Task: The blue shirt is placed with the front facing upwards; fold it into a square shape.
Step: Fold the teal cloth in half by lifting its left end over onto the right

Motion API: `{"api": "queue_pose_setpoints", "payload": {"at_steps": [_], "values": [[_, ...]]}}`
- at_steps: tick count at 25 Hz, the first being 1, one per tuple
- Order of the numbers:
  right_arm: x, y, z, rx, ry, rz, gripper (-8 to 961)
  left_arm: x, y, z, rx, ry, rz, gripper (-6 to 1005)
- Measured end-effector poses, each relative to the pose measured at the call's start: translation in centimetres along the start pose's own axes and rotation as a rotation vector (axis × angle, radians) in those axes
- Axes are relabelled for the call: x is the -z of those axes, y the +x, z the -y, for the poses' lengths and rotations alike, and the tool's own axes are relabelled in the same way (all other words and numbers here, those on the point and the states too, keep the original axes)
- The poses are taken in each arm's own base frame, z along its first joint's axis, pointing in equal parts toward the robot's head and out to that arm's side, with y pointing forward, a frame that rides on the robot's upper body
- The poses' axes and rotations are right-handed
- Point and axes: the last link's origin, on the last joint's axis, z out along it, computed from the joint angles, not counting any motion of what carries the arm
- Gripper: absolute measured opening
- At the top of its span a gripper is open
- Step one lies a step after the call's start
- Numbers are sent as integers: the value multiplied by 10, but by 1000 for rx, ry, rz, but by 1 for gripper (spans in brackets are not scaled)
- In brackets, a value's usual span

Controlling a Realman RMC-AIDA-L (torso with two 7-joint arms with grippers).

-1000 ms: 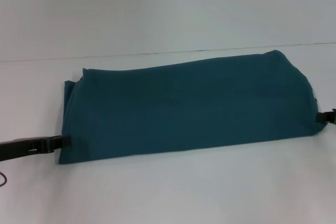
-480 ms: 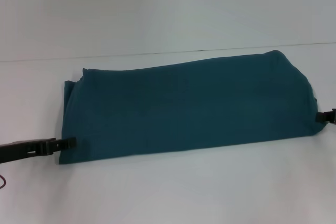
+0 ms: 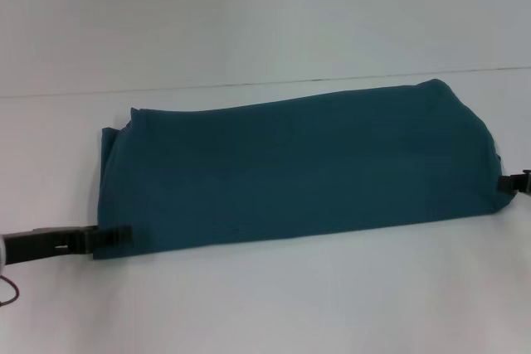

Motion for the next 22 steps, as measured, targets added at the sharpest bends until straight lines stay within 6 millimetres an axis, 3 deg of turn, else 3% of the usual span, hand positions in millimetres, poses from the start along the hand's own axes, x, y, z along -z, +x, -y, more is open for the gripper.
{"api": "queue_pose_setpoints", "payload": {"at_steps": [7, 13, 22], "values": [[0, -1, 0, 1, 0, 2, -1, -3, 4, -4, -23, -5, 8, 645], [0, -1, 0, -1, -1, 3, -1, -3, 6, -1, -26, 19, -3, 523], [0, -1, 0, -3, -1, 5, -1, -3, 8, -1, -30, 21, -4, 163]]}}
